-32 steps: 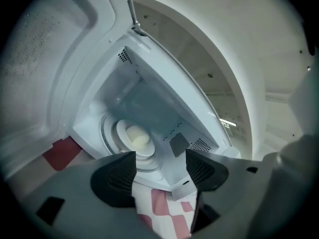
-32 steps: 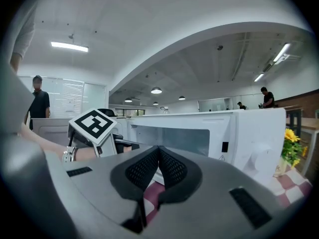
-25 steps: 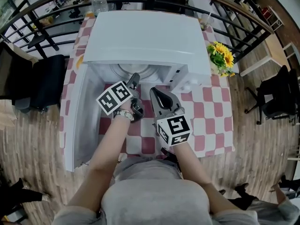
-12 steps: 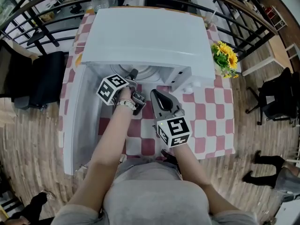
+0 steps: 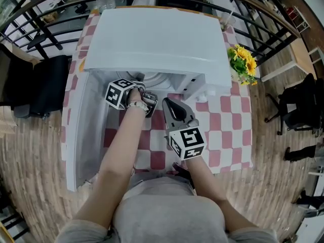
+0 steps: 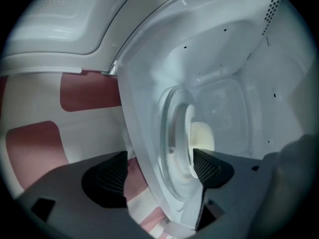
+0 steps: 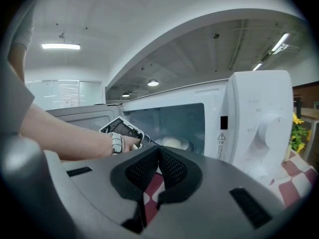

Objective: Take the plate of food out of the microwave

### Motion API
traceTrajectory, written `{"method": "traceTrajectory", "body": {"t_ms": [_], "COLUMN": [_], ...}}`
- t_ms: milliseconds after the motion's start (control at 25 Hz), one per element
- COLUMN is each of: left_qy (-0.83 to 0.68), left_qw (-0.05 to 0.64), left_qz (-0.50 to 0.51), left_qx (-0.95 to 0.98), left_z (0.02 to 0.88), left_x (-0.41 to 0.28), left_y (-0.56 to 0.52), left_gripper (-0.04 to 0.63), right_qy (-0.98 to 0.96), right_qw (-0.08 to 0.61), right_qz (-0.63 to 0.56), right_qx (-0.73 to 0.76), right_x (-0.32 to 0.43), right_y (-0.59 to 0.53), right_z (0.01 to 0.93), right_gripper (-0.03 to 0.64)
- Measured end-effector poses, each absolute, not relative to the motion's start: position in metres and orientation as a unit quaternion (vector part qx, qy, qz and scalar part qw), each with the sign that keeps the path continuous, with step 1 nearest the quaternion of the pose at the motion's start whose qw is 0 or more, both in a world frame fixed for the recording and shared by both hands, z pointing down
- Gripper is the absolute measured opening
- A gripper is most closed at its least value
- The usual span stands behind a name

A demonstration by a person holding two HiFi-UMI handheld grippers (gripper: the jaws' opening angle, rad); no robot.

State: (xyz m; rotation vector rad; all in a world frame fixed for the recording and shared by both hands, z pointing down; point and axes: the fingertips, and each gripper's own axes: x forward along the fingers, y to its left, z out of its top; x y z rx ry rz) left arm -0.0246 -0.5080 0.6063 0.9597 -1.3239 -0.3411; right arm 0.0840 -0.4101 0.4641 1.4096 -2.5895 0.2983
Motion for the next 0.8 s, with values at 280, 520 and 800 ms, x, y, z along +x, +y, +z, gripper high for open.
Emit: {"method": "traceTrajectory", "body": {"t_ms": [280, 520, 800], "left_qy": [-0.599, -0.605, -0.594], "left_qw": [0.680, 0.678, 0.683], "left_qz": [-0.153, -0.149, -0.156], "left_qx": [0.394, 0.390, 0.396], "left_z": [0.6090, 0.6093, 0.6099], "left_x": [-0.0270, -0.0271, -0.0278], "left_y": [-0.5082, -0.5073, -0.5030], "left_gripper": [0.393, 0.394, 0.388], "right_qy": [-0.869, -0.868, -0.867], "right_qw": [0.089, 0.087, 0.084], "right_qz": [0.105, 0.106, 0.103], "right_qx": [0.474, 0.477, 0.480], "right_x": [0.0850, 0.0874, 0.0880], "right_y": [-0.4093, -0.4078, -0.4059], "right_z": [0.4674, 0.4678, 0.4651], "right_gripper": [0.023, 0.023, 0.023]}}
